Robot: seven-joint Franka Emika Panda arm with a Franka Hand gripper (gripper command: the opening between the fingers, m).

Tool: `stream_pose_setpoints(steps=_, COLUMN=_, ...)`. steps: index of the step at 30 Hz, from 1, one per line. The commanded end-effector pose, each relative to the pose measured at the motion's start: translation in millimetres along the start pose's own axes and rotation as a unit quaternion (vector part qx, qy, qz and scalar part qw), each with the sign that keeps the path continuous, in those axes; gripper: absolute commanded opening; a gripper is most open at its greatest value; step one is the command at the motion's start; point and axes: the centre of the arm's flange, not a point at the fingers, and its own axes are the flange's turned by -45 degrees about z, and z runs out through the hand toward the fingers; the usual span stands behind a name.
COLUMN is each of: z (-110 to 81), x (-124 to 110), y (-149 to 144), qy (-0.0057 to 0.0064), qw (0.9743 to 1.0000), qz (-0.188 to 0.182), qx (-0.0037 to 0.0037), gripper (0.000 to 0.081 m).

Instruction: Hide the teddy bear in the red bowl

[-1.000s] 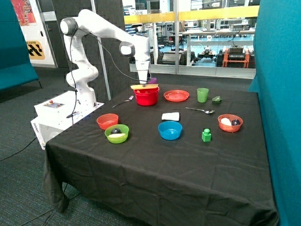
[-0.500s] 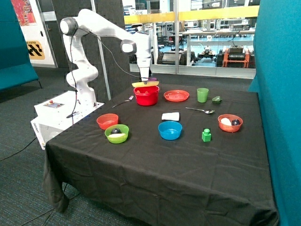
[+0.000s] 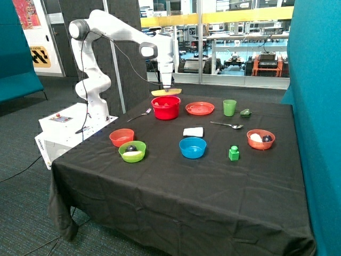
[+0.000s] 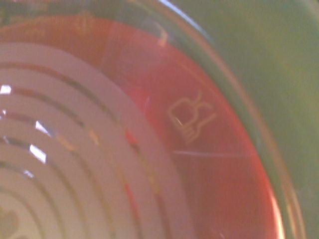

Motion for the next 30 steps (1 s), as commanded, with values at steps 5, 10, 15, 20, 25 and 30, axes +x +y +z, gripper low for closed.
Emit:
stream_pose_setpoints(steps=5, z=6.3, x=8, y=-15, qy=-0.0028, qw=1.0, qz=0.001, qx=0.00171, gripper=0.0)
stream_pose_setpoints(steps=10, z=16.6, x=3, y=-15, qy=-0.0028, qw=1.0, qz=0.008, qx=0.0017, gripper=0.0)
stream_pose_setpoints(steps=15, z=28.2, x=-1, y=-13, qy=-0.0028, qw=0.9999, qz=0.017, qx=0.00167, gripper=0.0)
stream_pose_setpoints(steps=20, z=38.6, x=-7, y=-9, qy=-0.0028, qw=0.9997, qz=0.025, qx=0.00165, gripper=0.0)
stream_pose_setpoints(steps=25, z=42.4, x=-9, y=-4, qy=-0.0028, qw=0.9996, qz=0.028, qx=0.00164, gripper=0.0)
stream_pose_setpoints(steps=30, z=45.3, x=-10, y=4, qy=-0.0029, qw=0.9995, qz=0.031, qx=0.00163, gripper=0.0)
